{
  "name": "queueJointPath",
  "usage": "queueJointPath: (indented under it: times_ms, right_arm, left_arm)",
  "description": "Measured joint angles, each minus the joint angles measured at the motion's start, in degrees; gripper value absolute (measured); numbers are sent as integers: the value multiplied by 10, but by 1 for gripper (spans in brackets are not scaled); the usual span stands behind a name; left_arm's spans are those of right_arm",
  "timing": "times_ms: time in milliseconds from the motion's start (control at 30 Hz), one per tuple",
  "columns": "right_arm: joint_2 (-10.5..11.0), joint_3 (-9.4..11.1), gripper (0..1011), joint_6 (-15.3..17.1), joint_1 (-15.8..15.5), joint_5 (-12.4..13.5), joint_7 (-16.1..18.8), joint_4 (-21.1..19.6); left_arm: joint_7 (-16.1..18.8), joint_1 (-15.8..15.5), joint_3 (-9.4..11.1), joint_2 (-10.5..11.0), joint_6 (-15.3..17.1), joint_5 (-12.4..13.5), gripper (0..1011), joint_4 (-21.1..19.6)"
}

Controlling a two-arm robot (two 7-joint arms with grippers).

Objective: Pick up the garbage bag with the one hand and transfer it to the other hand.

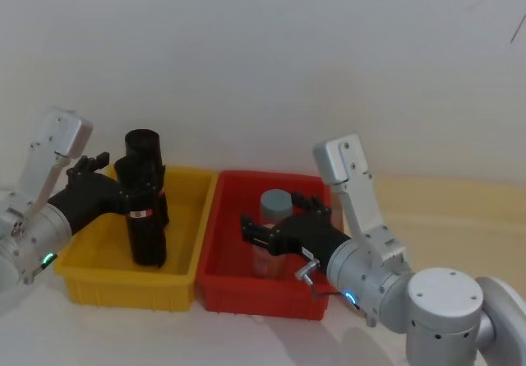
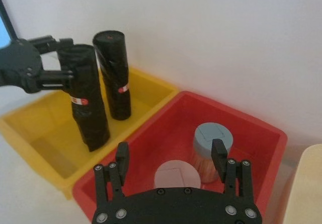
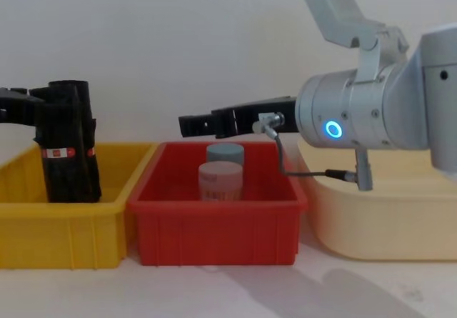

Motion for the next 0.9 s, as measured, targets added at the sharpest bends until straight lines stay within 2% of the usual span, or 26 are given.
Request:
queueJointPath:
  times_ms: [433, 900]
  right_arm:
    - [3, -10, 1002, -11, 22, -22, 9, 48]
    - [2, -6, 1001, 11, 30, -22, 30, 63]
  left_arm:
    - [8, -1, 1, 4, 6, 9, 1000, -6]
    - [11, -1, 2, 5, 9, 13, 1001, -8]
